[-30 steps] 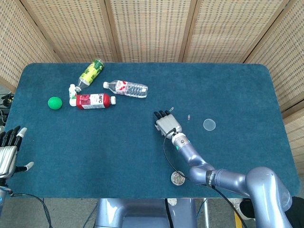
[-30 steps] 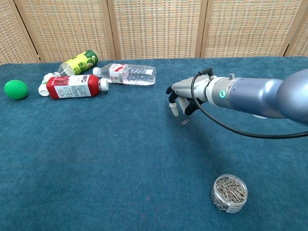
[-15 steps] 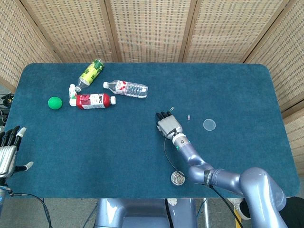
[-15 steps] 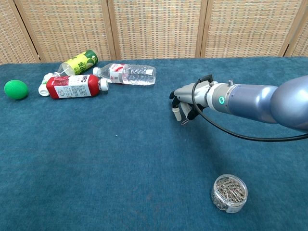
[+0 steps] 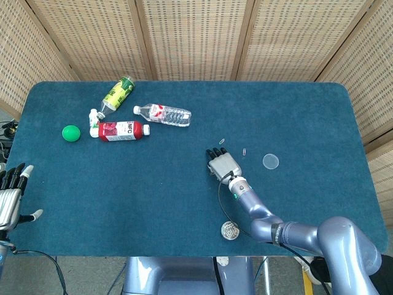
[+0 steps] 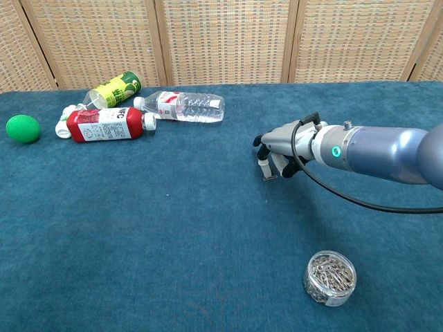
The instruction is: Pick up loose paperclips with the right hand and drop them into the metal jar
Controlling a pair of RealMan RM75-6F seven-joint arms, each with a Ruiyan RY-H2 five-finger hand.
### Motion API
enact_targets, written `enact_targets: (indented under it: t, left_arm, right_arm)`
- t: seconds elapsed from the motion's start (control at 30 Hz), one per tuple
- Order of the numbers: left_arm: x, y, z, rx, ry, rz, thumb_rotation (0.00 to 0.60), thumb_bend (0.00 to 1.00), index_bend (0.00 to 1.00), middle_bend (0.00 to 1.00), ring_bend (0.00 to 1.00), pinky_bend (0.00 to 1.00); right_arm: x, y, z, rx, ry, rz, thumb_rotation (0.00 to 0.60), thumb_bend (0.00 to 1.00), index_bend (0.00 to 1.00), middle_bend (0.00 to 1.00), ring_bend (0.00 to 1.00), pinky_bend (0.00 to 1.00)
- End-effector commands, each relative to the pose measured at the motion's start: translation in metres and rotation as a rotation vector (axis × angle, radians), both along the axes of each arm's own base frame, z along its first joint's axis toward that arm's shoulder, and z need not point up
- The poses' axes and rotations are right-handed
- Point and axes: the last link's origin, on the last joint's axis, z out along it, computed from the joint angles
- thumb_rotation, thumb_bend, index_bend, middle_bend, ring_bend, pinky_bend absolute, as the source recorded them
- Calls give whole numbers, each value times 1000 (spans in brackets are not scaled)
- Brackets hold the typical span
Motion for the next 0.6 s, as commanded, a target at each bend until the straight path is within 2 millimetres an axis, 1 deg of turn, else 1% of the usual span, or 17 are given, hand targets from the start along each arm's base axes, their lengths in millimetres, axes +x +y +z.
enact_targets:
  t: [0.03,0.23,0.6]
  left_arm:
    - [0,0,0,-1,1,0,600,0,0,0,0,0]
    - [0,0,-1,-4,3,1,600,0,0,0,0,0]
    - [1,0,-3,-7,5,-3,600,0,0,0,0,0]
  right_arm:
    - [-2,3,2,4,8,7,600,1000,435,31,0,101]
    - [-9,12,7,21,22,24,600,1000,435,31,0,101]
    - [-9,27,14,46,14,73,600,1000,435,31,0,101]
